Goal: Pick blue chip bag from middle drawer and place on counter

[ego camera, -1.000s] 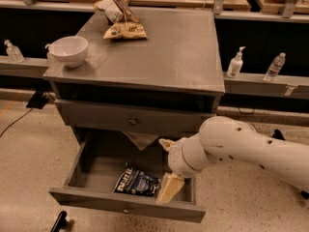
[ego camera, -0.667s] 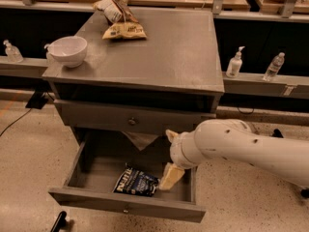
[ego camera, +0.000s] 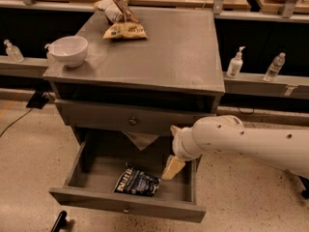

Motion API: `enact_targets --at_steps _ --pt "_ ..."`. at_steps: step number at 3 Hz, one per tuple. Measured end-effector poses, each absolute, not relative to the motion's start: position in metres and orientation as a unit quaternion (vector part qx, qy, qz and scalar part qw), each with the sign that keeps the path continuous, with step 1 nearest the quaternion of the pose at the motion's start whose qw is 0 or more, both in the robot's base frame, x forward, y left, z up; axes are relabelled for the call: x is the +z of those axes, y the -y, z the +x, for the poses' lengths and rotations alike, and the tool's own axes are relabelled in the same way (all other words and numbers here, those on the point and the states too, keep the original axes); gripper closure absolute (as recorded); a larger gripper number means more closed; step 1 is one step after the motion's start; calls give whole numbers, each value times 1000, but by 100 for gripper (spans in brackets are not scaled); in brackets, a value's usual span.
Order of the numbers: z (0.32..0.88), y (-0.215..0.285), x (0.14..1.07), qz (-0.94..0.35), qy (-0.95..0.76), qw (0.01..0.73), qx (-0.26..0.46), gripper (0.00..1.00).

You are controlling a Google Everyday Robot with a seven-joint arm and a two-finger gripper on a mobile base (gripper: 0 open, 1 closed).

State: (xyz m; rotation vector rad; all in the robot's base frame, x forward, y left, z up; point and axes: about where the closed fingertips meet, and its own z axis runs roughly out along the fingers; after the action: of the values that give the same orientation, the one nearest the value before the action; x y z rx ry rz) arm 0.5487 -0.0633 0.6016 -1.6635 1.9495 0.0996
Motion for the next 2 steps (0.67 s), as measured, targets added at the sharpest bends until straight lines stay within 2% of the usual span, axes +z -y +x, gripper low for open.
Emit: enact_targets --at_steps 1,2 --pt "551 72 572 -616 -741 257 70 0" --pt "539 76 524 -614 -756 199 109 17"
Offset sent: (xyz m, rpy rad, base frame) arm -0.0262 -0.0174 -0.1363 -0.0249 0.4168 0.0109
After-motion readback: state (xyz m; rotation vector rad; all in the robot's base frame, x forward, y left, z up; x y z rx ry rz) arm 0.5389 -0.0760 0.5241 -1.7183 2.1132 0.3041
